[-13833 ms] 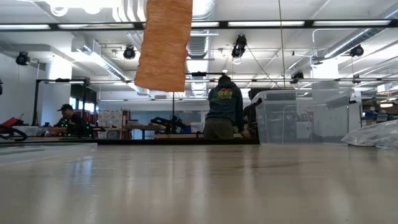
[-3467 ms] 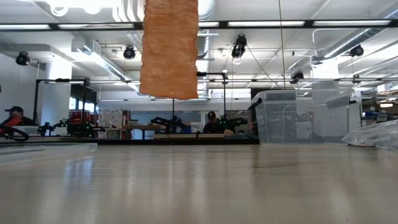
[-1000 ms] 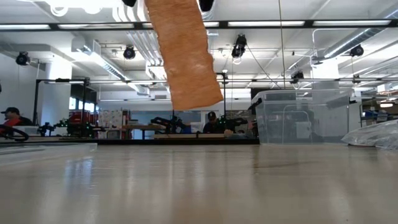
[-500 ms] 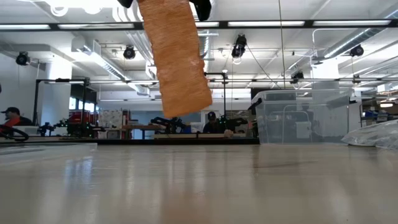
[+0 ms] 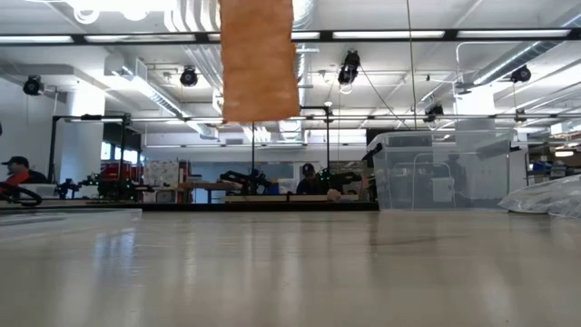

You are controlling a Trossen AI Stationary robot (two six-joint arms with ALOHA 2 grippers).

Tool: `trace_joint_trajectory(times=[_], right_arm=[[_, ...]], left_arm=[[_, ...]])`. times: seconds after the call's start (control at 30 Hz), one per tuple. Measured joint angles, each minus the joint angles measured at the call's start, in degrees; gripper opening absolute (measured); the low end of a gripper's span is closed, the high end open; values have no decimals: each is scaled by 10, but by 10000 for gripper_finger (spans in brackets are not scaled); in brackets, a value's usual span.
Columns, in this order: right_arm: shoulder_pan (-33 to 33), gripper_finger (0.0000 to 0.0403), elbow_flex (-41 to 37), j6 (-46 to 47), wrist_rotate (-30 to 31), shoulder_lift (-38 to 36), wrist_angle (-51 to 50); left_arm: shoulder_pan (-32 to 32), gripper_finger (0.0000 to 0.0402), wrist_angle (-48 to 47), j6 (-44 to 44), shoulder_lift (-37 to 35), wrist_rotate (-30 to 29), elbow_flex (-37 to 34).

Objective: Roll bandage
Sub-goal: Roll the orange bandage

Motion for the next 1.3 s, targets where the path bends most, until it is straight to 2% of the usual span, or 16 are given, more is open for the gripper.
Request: trace_joint_trajectory(times=[0.2,0.3,0.43,0.57,0.73,0.87,1.3], right_arm=[[25,43,0,-98,4,-18,13],[35,43,0,-117,4,-19,28],[40,43,0,-143,4,-19,47],[41,43,0,-154,4,-19,55],[39,43,0,-183,9,-19,52],[39,43,-1,-211,13,-19,52],[32,43,-10,-255,43,-19,46]], left_arm=[[0,223,1,0,1,12,26],[0,255,8,0,7,22,28],[0,289,23,27,25,73,26],[0,312,37,37,48,77,26],[0,325,56,34,73,79,26],[0,327,58,29,85,107,25],[0,308,63,-3,88,118,42]])
